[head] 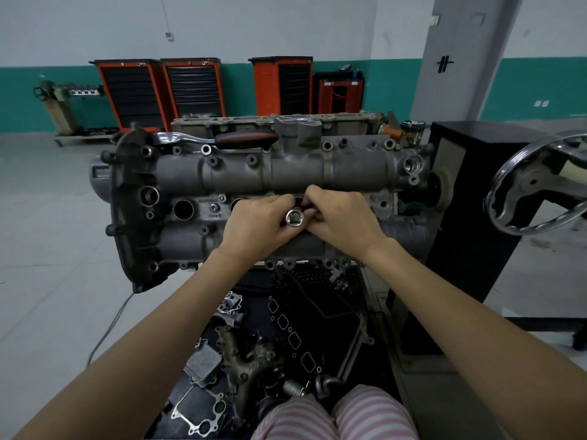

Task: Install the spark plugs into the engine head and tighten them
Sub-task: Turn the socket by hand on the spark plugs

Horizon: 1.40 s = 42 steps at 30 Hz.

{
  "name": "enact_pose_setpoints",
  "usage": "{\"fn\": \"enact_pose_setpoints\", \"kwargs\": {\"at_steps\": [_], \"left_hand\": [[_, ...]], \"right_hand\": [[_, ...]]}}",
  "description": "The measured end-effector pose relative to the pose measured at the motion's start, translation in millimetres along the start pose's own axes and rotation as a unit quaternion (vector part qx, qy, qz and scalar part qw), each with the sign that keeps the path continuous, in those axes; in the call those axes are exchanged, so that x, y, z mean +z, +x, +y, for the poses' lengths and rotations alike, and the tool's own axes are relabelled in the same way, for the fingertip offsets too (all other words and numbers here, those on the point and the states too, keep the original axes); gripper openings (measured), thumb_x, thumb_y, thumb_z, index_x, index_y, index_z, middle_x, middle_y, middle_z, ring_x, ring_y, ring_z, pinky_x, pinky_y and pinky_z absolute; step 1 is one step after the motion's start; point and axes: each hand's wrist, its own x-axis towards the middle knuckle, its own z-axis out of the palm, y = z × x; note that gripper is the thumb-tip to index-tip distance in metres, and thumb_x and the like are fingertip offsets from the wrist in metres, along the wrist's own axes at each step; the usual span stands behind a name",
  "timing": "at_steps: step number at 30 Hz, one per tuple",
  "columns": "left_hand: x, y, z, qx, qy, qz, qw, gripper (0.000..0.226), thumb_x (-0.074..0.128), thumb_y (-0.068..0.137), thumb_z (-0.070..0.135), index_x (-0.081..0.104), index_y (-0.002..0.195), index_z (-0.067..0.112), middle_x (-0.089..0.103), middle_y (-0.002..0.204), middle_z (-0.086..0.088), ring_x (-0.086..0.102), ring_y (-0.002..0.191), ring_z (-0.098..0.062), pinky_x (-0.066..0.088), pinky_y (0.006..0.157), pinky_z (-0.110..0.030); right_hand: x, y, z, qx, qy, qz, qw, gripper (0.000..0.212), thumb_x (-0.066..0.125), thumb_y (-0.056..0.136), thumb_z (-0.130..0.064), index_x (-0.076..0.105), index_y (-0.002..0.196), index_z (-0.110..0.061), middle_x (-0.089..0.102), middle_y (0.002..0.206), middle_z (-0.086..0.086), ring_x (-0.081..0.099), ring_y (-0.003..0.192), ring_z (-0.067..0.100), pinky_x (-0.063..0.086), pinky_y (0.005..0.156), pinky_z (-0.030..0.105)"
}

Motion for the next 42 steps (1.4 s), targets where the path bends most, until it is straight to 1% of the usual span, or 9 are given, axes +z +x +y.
{"fn": "enact_pose_setpoints", "kwargs": {"at_steps": [4,8,15,19,26,29,34,36,42], "left_hand": [[1.0,-0.9,-0.5,0.010,0.008,0.006,1.000,0.051,0.043,0.091,0.043,0.055,0.060,0.005,0.055,0.050,-0.007,0.053,0.040,-0.028,0.034,0.036,-0.027],[-1.5,-1.1,2.5,-0.003,-0.012,-0.015,1.000,0.040,0.041,0.091,0.034,0.055,0.071,0.003,0.056,0.060,-0.008,0.054,0.045,-0.029,0.033,0.040,-0.028],[-4.3,0.4,4.7,-0.023,-0.031,-0.021,0.999,0.033,0.045,0.085,0.035,0.047,0.068,0.006,0.054,0.058,-0.005,0.051,0.044,-0.027,0.030,0.041,-0.025],[-1.1,-0.4,-1.0,-0.019,0.010,-0.021,1.000,0.048,0.044,0.088,0.042,0.064,0.064,0.006,0.060,0.055,-0.006,0.058,0.048,-0.028,0.041,0.040,-0.032],[-2.2,-1.5,1.6,0.003,-0.006,-0.022,1.000,0.034,0.044,0.088,0.030,0.060,0.073,0.004,0.061,0.063,-0.006,0.057,0.048,-0.028,0.035,0.042,-0.027],[-3.1,-1.7,2.4,-0.008,-0.013,-0.029,0.999,0.032,0.043,0.085,0.032,0.053,0.072,0.004,0.057,0.064,-0.006,0.053,0.046,-0.028,0.028,0.042,-0.025],[-1.5,-0.7,1.0,-0.003,0.003,-0.029,1.000,0.039,0.047,0.085,0.038,0.051,0.063,0.006,0.054,0.053,-0.003,0.052,0.042,-0.024,0.029,0.039,-0.023],[-0.5,-1.3,-0.9,0.002,0.018,-0.031,0.999,0.043,0.045,0.088,0.038,0.058,0.064,0.005,0.058,0.054,-0.004,0.056,0.045,-0.025,0.035,0.038,-0.026],[-3.4,-1.1,1.7,0.002,-0.023,-0.029,0.999,0.037,0.040,0.090,0.032,0.058,0.079,0.001,0.058,0.070,-0.009,0.055,0.049,-0.029,0.034,0.043,-0.027]], "right_hand": [[0.7,-0.4,-1.7,0.011,0.006,-0.006,1.000,0.019,0.068,0.074,-0.014,0.059,0.086,-0.003,0.061,0.061,0.003,0.061,0.056,0.027,0.041,0.044,0.031],[2.0,-0.6,-1.2,-0.010,-0.011,-0.023,1.000,0.031,0.066,0.072,-0.011,0.063,0.101,-0.004,0.067,0.073,0.004,0.064,0.064,0.029,0.048,0.045,0.038],[1.7,-1.3,1.6,-0.016,-0.015,-0.024,0.999,0.012,0.058,0.079,-0.007,0.063,0.088,0.000,0.065,0.071,0.011,0.062,0.064,0.034,0.046,0.047,0.043],[1.5,-0.8,-0.5,0.001,-0.017,-0.011,1.000,0.011,0.064,0.077,-0.009,0.058,0.078,0.000,0.060,0.063,0.010,0.059,0.058,0.033,0.045,0.044,0.041],[2.5,0.3,-0.9,0.008,-0.007,-0.037,0.999,0.031,0.064,0.076,-0.015,0.061,0.106,-0.008,0.068,0.079,0.003,0.065,0.075,0.027,0.049,0.053,0.039],[2.9,0.3,2.0,-0.012,-0.016,-0.037,0.999,0.022,0.060,0.076,-0.008,0.063,0.097,-0.003,0.067,0.080,0.009,0.064,0.074,0.033,0.048,0.052,0.043],[-0.1,0.4,-1.5,-0.007,-0.008,-0.006,1.000,0.012,0.066,0.070,-0.005,0.058,0.077,0.000,0.060,0.061,0.010,0.059,0.055,0.032,0.043,0.041,0.036],[0.6,0.6,-1.2,0.007,-0.006,-0.005,1.000,0.013,0.067,0.074,-0.008,0.058,0.079,-0.001,0.061,0.063,0.009,0.059,0.058,0.032,0.044,0.044,0.037],[3.2,0.5,0.1,0.008,-0.010,-0.041,0.999,0.033,0.064,0.077,-0.017,0.060,0.109,-0.008,0.068,0.079,0.002,0.065,0.072,0.025,0.047,0.052,0.035]]}}
